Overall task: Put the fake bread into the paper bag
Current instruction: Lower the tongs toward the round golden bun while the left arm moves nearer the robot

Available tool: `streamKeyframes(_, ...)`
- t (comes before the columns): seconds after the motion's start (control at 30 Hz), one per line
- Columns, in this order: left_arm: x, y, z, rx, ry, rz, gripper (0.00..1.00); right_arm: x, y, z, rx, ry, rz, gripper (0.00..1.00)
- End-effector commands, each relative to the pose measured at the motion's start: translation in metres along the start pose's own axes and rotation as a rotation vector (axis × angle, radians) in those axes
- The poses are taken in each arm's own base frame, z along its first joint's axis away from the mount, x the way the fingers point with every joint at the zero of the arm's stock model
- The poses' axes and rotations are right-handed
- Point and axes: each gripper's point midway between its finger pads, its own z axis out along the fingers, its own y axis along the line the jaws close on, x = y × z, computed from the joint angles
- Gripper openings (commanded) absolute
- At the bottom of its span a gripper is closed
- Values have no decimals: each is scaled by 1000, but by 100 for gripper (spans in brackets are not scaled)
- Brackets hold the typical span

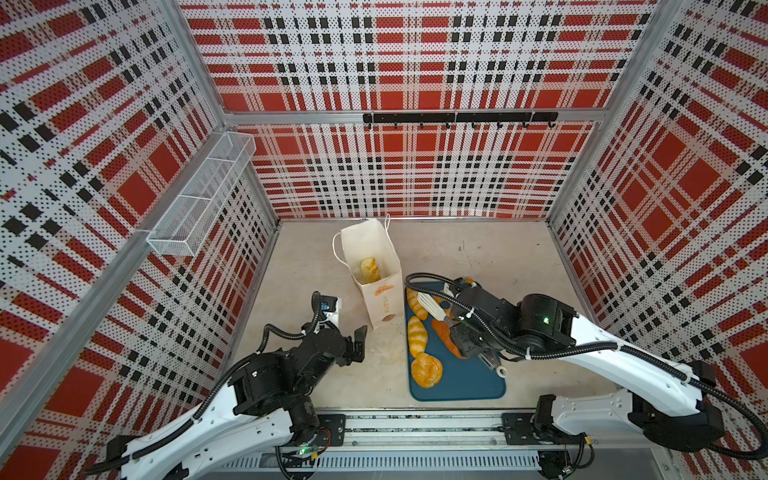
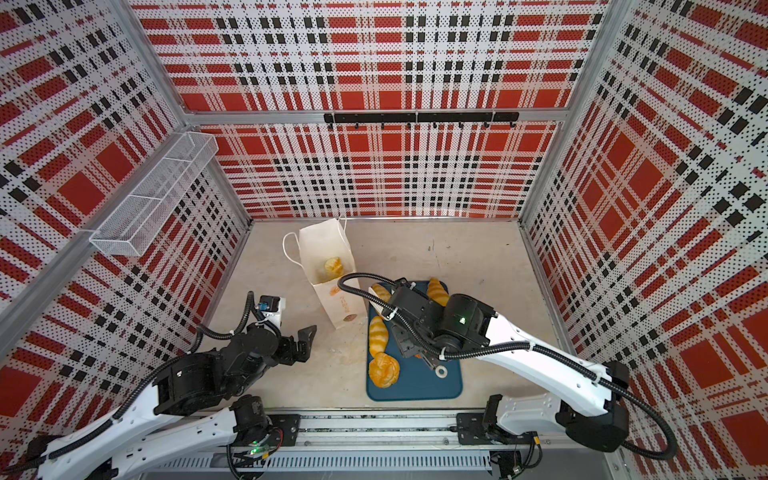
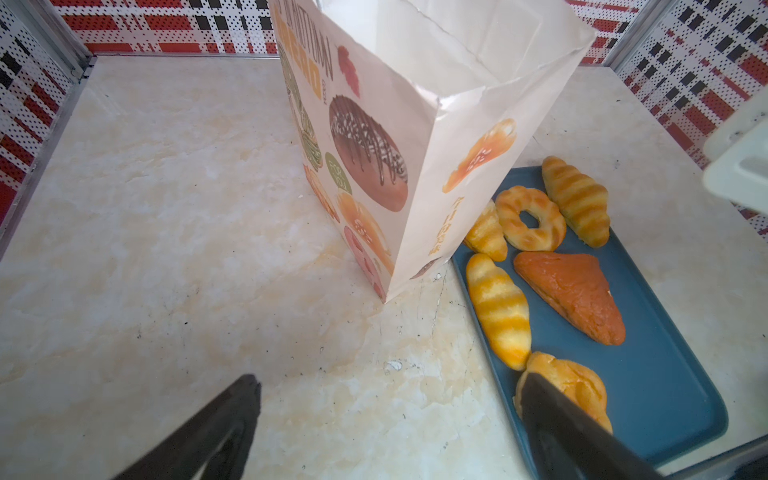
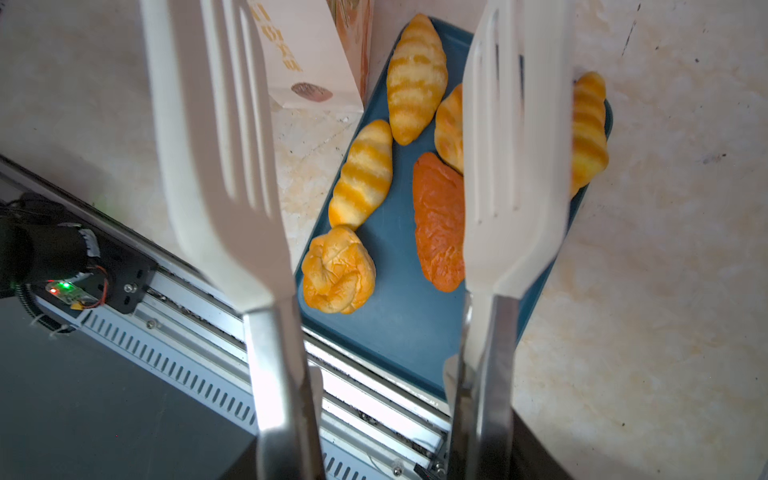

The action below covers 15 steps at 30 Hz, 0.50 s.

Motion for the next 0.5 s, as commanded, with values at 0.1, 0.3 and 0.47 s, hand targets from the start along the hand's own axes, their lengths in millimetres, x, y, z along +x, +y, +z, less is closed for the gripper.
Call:
streamKeyframes(0.1,5,2,0,-2,-5,-6,99,31,7,12,26,43,50,59)
streamKeyframes(0.3,10,-3,1,7,8,13,99,71,13,29,23,126,49,59)
streamKeyframes(0.47,13,-9,1,18,9,19,99,97,23,36,-9,163,30,61)
